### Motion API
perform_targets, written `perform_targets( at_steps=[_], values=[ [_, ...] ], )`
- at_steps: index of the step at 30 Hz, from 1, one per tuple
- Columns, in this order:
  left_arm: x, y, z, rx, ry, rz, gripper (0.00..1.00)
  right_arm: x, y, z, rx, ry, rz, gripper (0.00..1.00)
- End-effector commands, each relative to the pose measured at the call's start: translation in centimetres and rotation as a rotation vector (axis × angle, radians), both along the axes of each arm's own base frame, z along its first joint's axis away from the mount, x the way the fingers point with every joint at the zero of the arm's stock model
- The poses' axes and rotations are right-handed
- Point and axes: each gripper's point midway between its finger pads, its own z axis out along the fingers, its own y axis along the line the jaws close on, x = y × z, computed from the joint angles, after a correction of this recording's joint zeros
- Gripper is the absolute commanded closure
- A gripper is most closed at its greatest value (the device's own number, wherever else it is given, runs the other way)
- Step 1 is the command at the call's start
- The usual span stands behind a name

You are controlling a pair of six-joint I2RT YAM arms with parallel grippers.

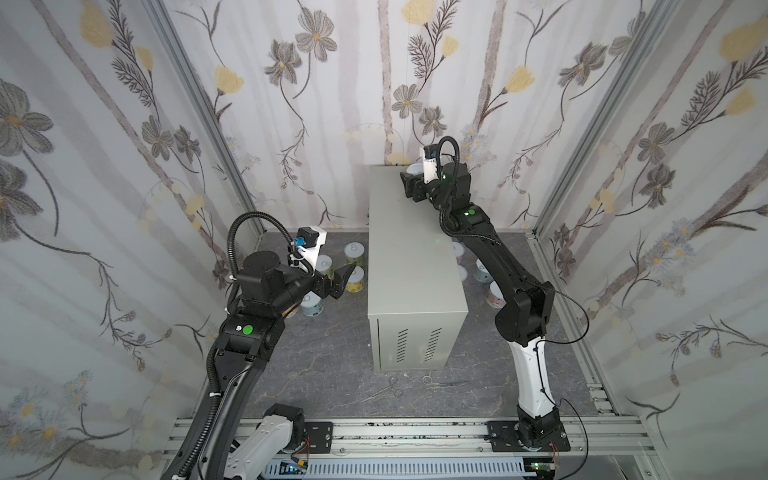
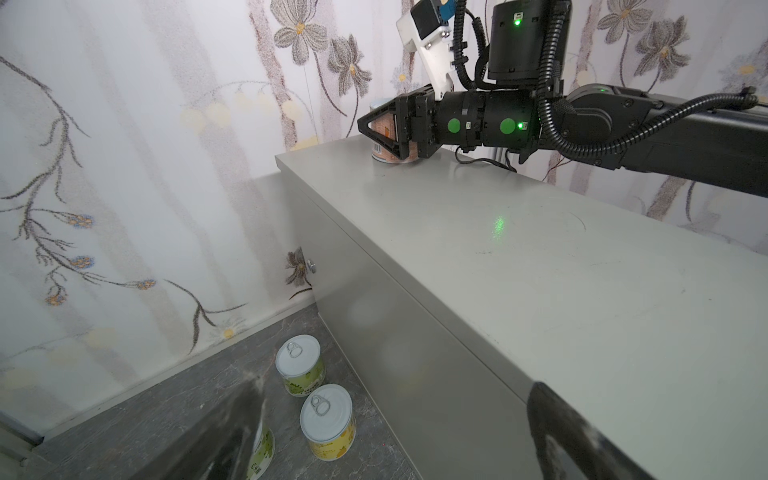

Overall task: Place and organize the canned foods onto the counter
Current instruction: 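Set the can down on the cabinet top and open the right gripper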

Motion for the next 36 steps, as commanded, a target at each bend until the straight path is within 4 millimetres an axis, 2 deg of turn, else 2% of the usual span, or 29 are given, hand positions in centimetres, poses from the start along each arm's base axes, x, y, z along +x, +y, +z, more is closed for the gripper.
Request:
perform_targets(
  at_steps=[1, 8, 12, 21, 25, 30, 36],
  values=[
    [0.0, 0.1, 0.1, 0.007, -0.012, 0.005, 0.0, 0.0, 0.3, -4.7, -0.06, 0.146, 0.019, 0.19],
    [-0.2, 0.4, -0.2, 0.001, -0.006, 0.022, 0.0, -0.3, 0.3, -4.6, -0.068, 0.149, 0.023, 0.12],
    [-0.4, 0.7, -0.3, -0.002, -0.002, 0.041, 0.0, -0.6, 0.3, -3.8, -0.066, 0.136, 0.034, 0.01],
    [0.2, 4.0, -0.8, -0.036, 0.025, 0.252, 0.0, -3.3, -0.4, 0.9, -0.048, 0.089, 0.064, 0.0],
    [0.7, 5.0, -2.2, -0.039, 0.065, 0.32, 0.0, -5.2, -1.0, 2.7, -0.065, 0.086, 0.086, 0.0],
    [1.7, 5.5, -4.6, -0.002, 0.141, 0.357, 0.0, -6.4, -1.4, 4.0, -0.08, 0.073, 0.1, 0.0],
    [2.6, 8.2, -8.2, -0.017, 0.247, 0.538, 0.0, -9.4, -3.0, 5.0, -0.088, 0.083, 0.096, 0.0]
  ],
)
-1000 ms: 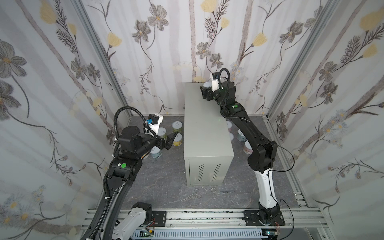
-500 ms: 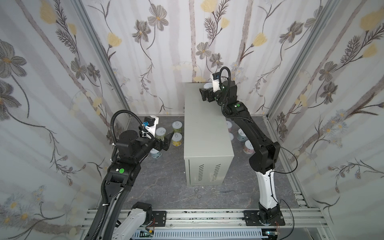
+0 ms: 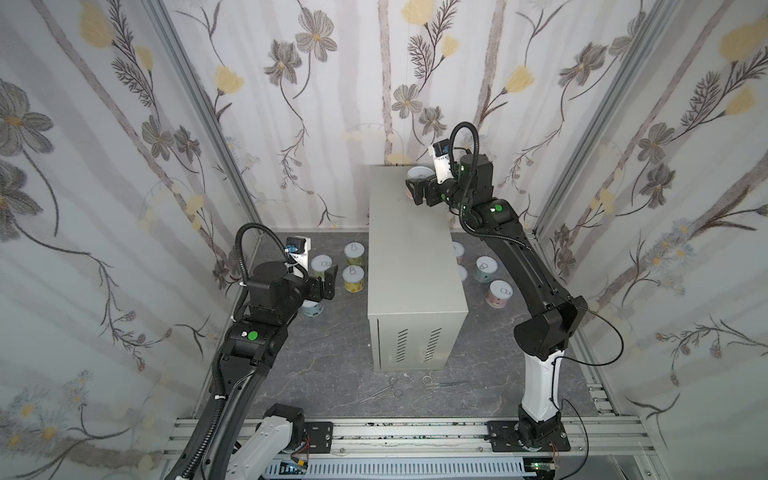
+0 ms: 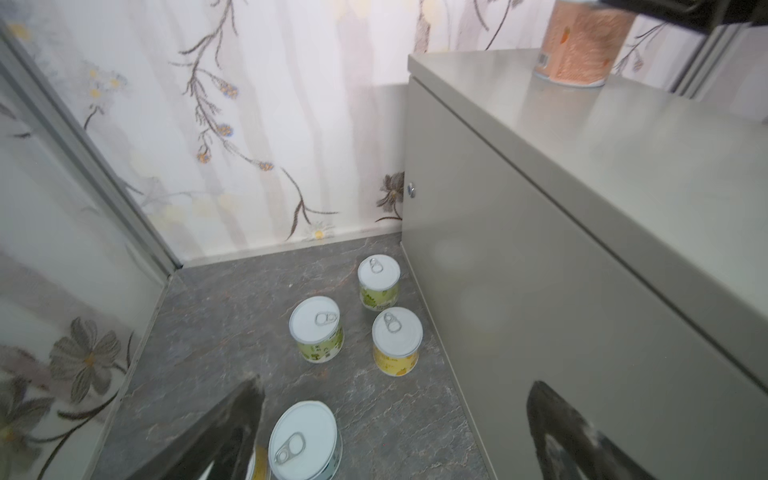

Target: Place and organize the canned foods onto the counter

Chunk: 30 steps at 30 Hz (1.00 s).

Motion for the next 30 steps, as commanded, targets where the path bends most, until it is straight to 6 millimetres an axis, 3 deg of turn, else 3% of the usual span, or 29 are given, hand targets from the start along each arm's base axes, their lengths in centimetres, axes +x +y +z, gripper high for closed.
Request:
perform_targets(
  at_steps=[1, 6, 10, 17, 21, 30],
  values=[
    [0.5, 2.5, -2.3, -0.029, 0.077, 0.171, 0.0, -2.5, -1.3, 1.6, -0.008, -0.025, 0.004, 0.0],
    [1.0, 4.7, -6.6, -0.082, 0.246, 0.326, 0.0, -7.1, -4.4, 2.2, 0.008, -0.012, -0.04, 0.0],
    [1.8, 5.1, -9.8, -0.151, 0.372, 0.375, 0.0, -10.9, -6.7, 2.5, 0.033, -0.006, -0.067, 0.0],
    [2.5, 5.4, -15.2, -0.236, 0.556, 0.473, 0.0, -15.8, -9.5, 0.0, 0.043, 0.034, -0.081, 0.0],
    [2.5, 5.1, -17.8, -0.275, 0.623, 0.499, 0.0, -17.0, -10.1, -1.9, 0.046, 0.064, -0.078, 0.0],
    [2.5, 6.7, -22.3, -0.203, 0.709, 0.613, 0.0, -16.9, -10.0, -5.1, 0.027, 0.12, -0.044, 0.0]
  ],
)
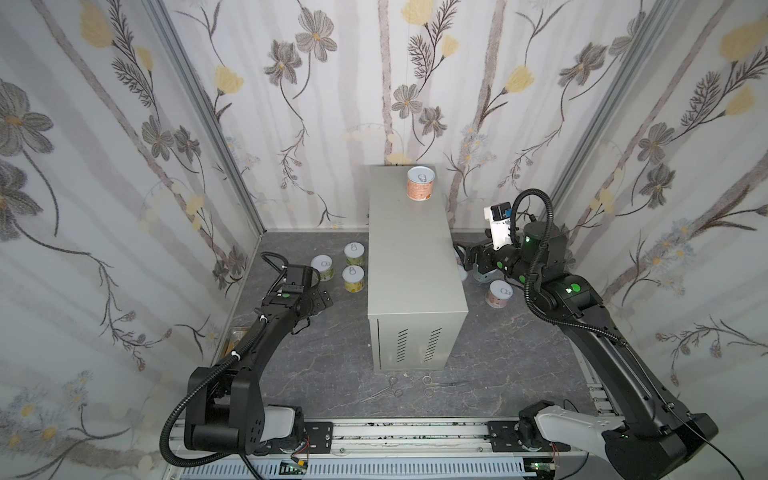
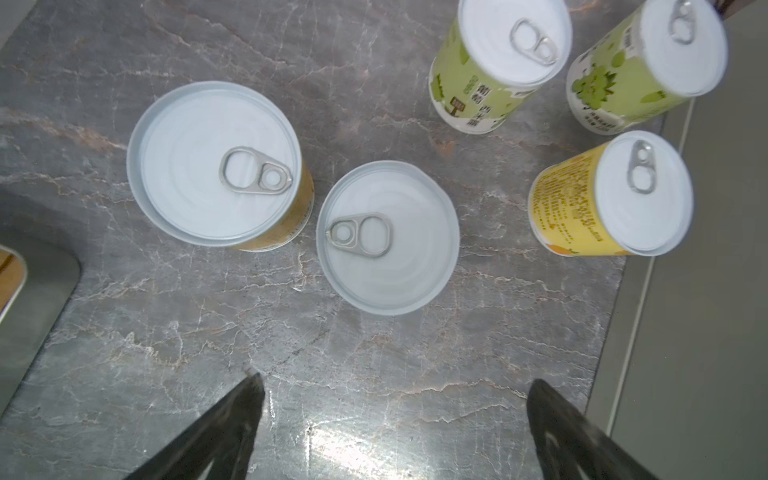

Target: Place and organize the canned foods onto the counter

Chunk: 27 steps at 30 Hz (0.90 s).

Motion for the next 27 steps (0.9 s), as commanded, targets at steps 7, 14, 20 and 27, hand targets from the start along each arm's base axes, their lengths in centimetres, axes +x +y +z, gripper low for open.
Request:
perform_targets(
  at_steps=[7, 14, 20, 27],
  values=[
    [2.2, 0.8, -2.5, 0.036, 0.026, 0.058, 0.0, 0.2, 0.4, 0.0, 0.031, -0.032, 0.038, 0.0],
    [4.4, 1.3, -4.2, 0.099, 0.064, 0.041, 0.0, -0.4, 0.9, 0.0, 0.039, -0.044, 0.088, 0.0],
    [5.4, 1.8, -5.5, 0.149, 0.104, 0.039, 0.0, 0.1, 0.7, -0.2, 0.032, -0.05, 0.074, 0.0],
    [5.9, 1.7, -6.1, 0.15, 0.113, 0.036, 0.0, 0.7, 0.7, -1.2, 0.024, -0.029, 0.069, 0.0]
  ],
)
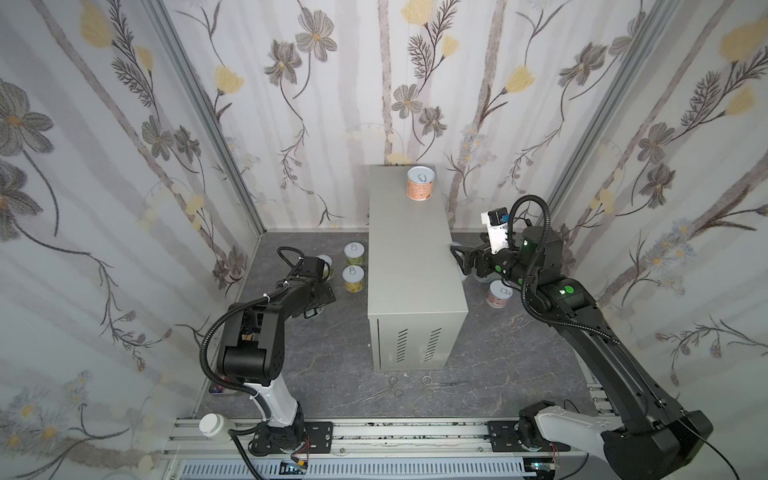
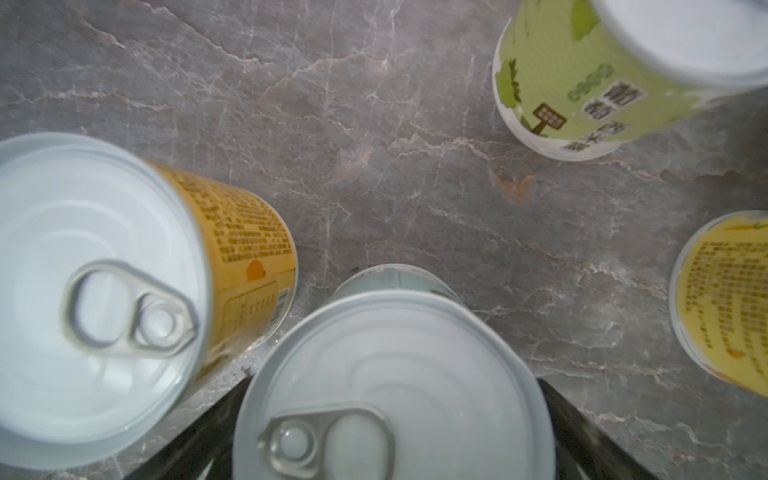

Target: Place and organize the canned foods onto the counter

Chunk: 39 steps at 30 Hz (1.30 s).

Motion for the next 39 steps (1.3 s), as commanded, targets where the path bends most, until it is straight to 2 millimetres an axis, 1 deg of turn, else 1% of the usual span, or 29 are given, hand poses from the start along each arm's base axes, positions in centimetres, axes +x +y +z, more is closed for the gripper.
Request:
perform_targets(
  at_steps=[1, 5, 9, 15, 22, 28, 32, 35, 36, 38, 39],
  values=[
    [0.6, 0.5, 0.4, 0.027, -0.024, 0.009, 0.0, 0.3, 0.2, 0.4, 0.005, -0.027, 0.008, 0.0],
    [0.8, 0.4, 0.3, 0.025, -0.025, 0.0, 0.07, 0.4, 0.1, 0.1, 0.005, -0.023, 0.003, 0.0],
    [1.0, 0.2, 0.1, 0.017, -0.033, -0.003, 0.13, 0.4, 0.0, 0.4, 0.008, -0.032, -0.001, 0.0],
    [1.1, 0.2, -0.2, 0.017, -0.031, -0.008, 0.19, 0.2, -0.1, 0.9, 0.009, -0.048, 0.002, 0.0],
    [0.8, 0.4, -0.1, 0.018, -0.05, -0.004, 0.23, -0.2, -0.1, 1.4, 0.016, -0.064, 0.007, 0.0],
    [0.2, 0.6, 0.5, 0.028, -0.062, -0.014, 0.29, -0.8, -0.6, 1.6, 0.019, -0.073, -0.003, 0.0],
    [-0.4, 0.8, 1.4, 0.039, -0.072, -0.023, 0.32, -1.2, -0.7, 1.9, 0.023, -0.085, -0.004, 0.0],
    [-0.5, 0.5, 2.9, 0.028, -0.091, -0.042, 0.34, -1.5, -0.9, 2.5, 0.027, -0.1, -0.011, 0.0],
    [-0.5, 0.4, 3.7, 0.025, -0.1, -0.051, 0.35, -1.5, -1.1, 2.8, 0.027, -0.109, -0.017, 0.0],
    [-0.3, 0.2, 6.1, 0.023, -0.133, -0.068, 0.36, -1.7, -1.3, 3.3, 0.024, -0.124, -0.022, 0.0],
    [-0.2, 0.1, 7.7, 0.024, -0.159, -0.079, 0.37, -1.8, -1.4, 3.5, 0.023, -0.131, -0.023, 0.0]
  ],
)
